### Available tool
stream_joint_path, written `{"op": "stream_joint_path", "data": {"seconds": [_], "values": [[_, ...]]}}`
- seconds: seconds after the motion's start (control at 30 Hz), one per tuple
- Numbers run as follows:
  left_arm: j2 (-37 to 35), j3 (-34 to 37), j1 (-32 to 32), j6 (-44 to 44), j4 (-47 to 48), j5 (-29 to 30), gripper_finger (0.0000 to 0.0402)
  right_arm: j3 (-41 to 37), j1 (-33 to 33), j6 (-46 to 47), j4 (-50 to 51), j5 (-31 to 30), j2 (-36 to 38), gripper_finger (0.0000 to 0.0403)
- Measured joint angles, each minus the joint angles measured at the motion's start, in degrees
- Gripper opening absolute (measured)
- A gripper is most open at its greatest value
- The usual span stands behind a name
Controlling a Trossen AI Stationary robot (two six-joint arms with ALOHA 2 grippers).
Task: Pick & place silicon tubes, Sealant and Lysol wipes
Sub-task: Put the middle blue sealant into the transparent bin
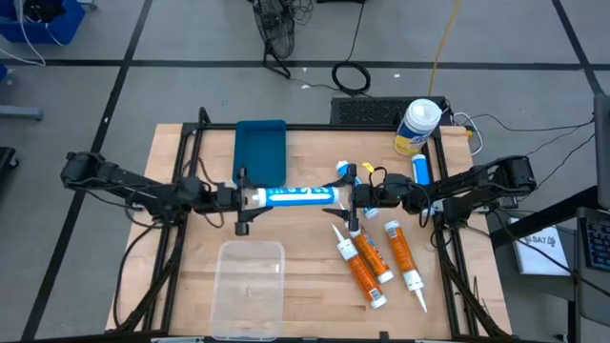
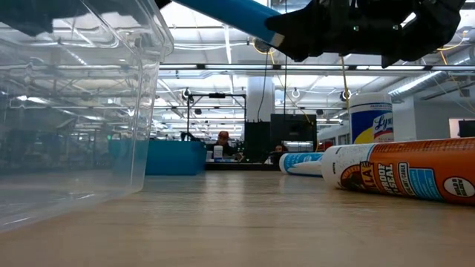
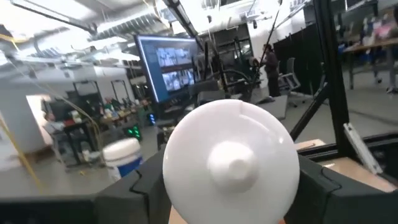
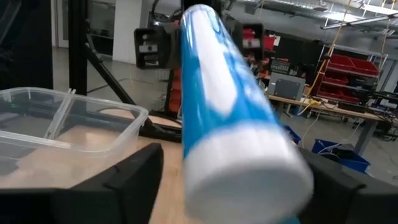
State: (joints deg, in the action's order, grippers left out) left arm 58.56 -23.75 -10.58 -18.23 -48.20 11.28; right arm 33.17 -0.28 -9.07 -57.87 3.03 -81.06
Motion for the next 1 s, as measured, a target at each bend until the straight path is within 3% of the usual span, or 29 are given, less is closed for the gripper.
{"op": "stream_joint_path", "data": {"seconds": [0.13, 0.3, 0.5, 0.7, 1.0], "values": [[-5.89, 0.00, -6.11, -6.23, 7.45, 7.94, 0.0223, 0.00, 0.01, 0.23, 0.06, -0.01, 0.00, 0.0327], [-9.97, -0.04, -17.39, -10.14, 12.89, 21.49, 0.0223, -0.02, 0.01, 0.20, -0.65, -0.04, -0.02, 0.0332], [-9.91, -7.35, -31.52, 0.18, 26.06, 37.53, 0.0223, -0.02, -0.14, -0.55, -1.57, -0.17, -0.04, 0.0325], [-6.92, -18.44, -40.85, 15.00, 48.58, 41.22, 0.0223, -0.02, -0.85, -0.56, -1.92, -0.22, -0.04, 0.0324], [-2.24, -30.63, -50.83, 26.58, 64.94, 41.04, 0.0223, -0.02, -0.87, -0.40, -1.90, -0.20, -0.04, 0.0324]]}}
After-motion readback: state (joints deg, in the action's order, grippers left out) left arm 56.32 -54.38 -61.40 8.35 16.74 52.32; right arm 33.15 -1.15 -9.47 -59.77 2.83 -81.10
